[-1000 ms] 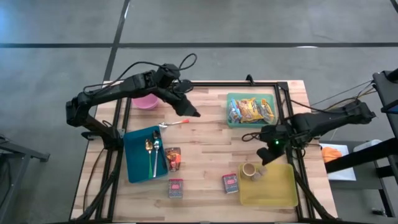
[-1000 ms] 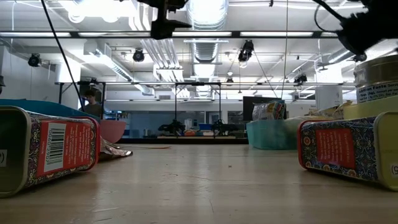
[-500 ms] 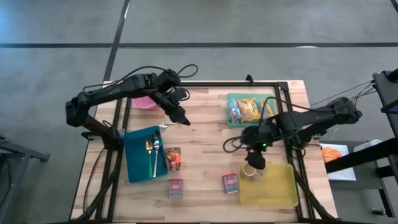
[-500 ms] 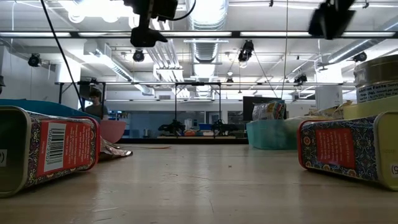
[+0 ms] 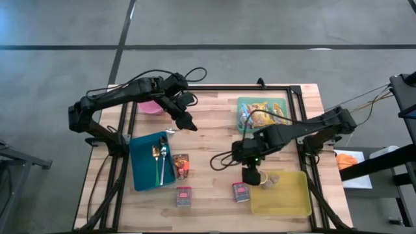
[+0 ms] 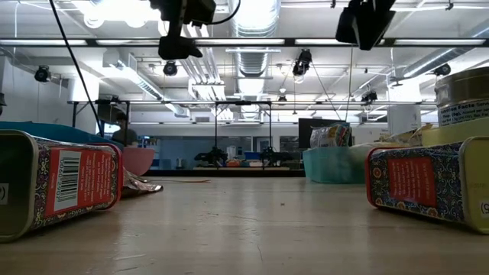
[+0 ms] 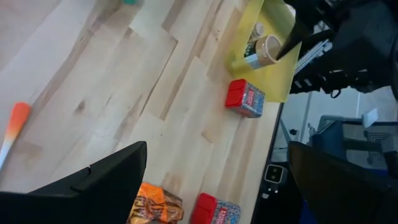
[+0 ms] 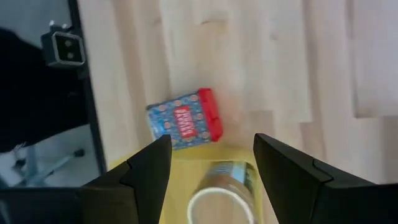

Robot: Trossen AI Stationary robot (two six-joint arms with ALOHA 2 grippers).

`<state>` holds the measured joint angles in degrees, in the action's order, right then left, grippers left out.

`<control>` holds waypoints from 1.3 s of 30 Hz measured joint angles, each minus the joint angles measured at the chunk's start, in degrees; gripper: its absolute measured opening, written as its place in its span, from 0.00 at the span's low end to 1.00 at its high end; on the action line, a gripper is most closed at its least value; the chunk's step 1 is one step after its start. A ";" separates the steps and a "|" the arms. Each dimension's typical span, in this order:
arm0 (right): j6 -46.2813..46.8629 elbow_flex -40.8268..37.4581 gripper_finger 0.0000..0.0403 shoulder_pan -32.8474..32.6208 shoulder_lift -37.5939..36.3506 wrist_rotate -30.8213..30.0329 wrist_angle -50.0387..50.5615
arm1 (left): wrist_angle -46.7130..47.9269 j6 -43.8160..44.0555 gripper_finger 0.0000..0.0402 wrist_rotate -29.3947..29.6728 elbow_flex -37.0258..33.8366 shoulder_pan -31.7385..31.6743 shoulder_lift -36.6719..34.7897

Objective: Pick & Place Food Item
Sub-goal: Put the right red spice can into the yellow bin

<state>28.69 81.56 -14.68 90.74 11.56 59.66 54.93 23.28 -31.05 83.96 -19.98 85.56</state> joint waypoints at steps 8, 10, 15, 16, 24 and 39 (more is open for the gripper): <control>-1.66 3.41 0.56 -0.05 5.77 3.22 0.95 | 2.88 -1.02 0.98 1.27 0.00 -0.23 0.00; -1.24 3.32 0.56 -0.04 6.85 3.46 1.49 | 3.57 -1.03 0.98 1.90 0.00 -0.23 0.00; 1.61 2.95 0.56 -0.33 8.73 5.95 1.81 | 4.90 -1.02 0.98 2.61 0.00 -0.25 0.00; 2.64 2.95 0.56 -0.39 8.94 7.08 1.85 | 5.09 -1.03 0.98 2.60 0.00 -0.25 0.00; 4.35 2.93 0.56 -1.78 9.51 8.56 0.26 | 5.47 -2.48 0.98 2.61 0.00 -0.25 0.00; -6.07 2.69 0.56 -3.25 12.46 6.00 -4.81 | 5.43 -3.40 0.98 3.21 0.00 -0.25 0.00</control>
<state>22.62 84.25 -17.92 103.20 17.57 54.86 60.36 19.88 -27.83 83.96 -20.23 85.56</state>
